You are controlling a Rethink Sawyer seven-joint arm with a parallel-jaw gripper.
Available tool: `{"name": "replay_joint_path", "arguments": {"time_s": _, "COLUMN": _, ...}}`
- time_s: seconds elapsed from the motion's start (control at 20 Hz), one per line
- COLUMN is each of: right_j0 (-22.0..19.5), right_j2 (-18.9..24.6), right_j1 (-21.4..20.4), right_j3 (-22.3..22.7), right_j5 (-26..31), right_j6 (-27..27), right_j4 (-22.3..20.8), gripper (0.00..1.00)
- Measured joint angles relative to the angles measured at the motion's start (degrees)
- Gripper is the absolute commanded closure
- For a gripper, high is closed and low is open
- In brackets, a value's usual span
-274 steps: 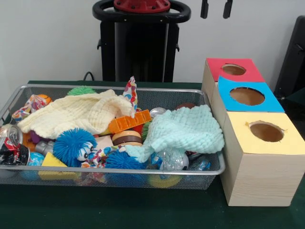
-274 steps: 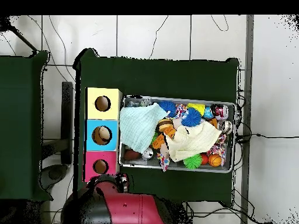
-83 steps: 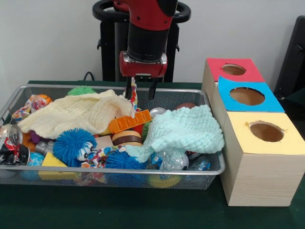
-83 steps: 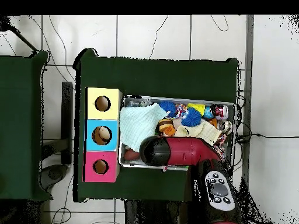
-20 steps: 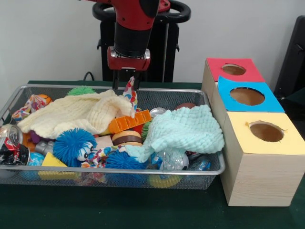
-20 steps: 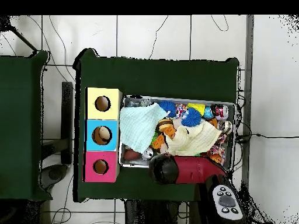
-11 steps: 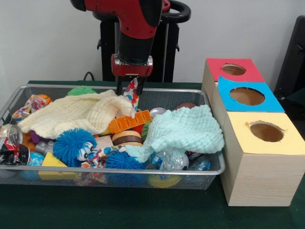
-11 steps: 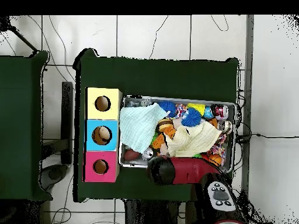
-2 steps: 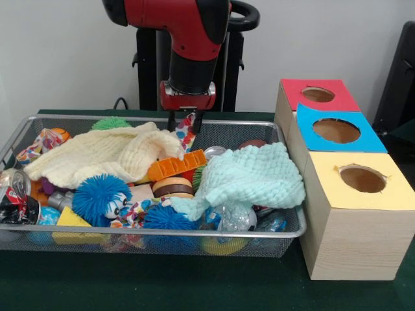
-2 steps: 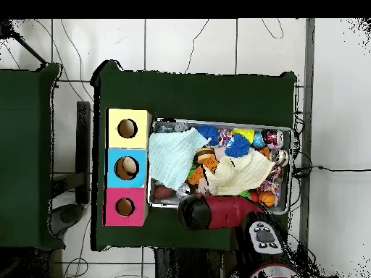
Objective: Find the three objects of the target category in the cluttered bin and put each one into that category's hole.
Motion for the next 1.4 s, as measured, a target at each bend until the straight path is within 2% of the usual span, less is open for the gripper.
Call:
{"name": "replay_joint_path", "arguments": {"time_s": 0.8, "right_j0": 0.00, "right_j2": 0.00, "right_j1": -0.54, "right_j3": 0.02, "right_j5": 0.00, "right_j6": 0.00, "right_j4": 0.00, "gripper": 1.00}}
{"name": "replay_joint_path", "arguments": {"time_s": 1.4, "right_j0": 0.00, "right_j2": -0.08, "right_j1": -5.68, "right_j3": 0.29, "right_j5": 0.02, "right_j6": 0.00, "right_j4": -0.01, "gripper": 1.00}}
